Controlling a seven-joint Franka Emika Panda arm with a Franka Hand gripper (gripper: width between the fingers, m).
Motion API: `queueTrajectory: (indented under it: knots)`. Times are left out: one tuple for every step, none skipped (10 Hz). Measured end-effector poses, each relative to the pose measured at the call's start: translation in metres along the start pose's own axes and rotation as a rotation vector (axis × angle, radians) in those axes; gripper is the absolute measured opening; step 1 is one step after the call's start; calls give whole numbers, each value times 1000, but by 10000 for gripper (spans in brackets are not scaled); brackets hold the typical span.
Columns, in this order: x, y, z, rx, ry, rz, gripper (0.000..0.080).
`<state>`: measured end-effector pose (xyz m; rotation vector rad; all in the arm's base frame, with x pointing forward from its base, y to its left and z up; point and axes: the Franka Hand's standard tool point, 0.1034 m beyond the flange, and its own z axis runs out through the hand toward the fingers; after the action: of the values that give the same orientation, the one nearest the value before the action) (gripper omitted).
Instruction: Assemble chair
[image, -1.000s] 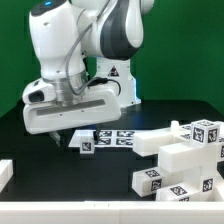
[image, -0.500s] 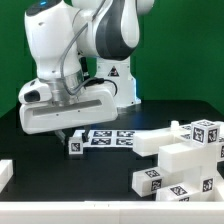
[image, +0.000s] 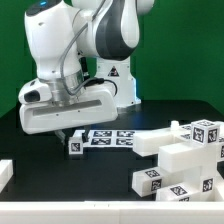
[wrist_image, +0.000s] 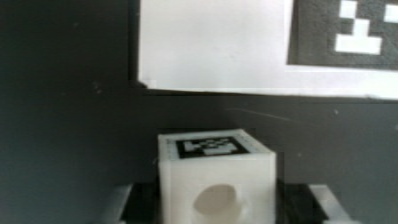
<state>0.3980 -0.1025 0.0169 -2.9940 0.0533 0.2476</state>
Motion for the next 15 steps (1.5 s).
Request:
queueTrajectory:
  knots:
    - [1, -4, 0, -7, -4, 101, 279]
    - [1, -5, 0, -9, -7, 149, 279]
    - [2, -5, 0, -1, -15, 176, 309]
    - [2, -2, 0, -1, -15, 183, 444]
    - [2, -2, 0, -1, -15, 182, 444]
    - [2, -2, 0, -1, -15, 182, 596]
    - [2, -2, 0, -1, -16, 182, 633]
    - [2, -5, -1, 15, -61, 186, 633]
    - [11, -6, -5, 18, -78, 185, 646]
    - [16, -7, -6, 32, -132, 181, 649]
    - [19, -8, -9, 52, -238, 178, 649]
    - [28, -6, -9, 64, -301, 169, 649]
    - [30, -5, -6, 89, -397, 171, 649]
    - [31, -3, -3, 94, -440, 169, 649]
    - [21, -5, 0, 120, -537, 189, 649]
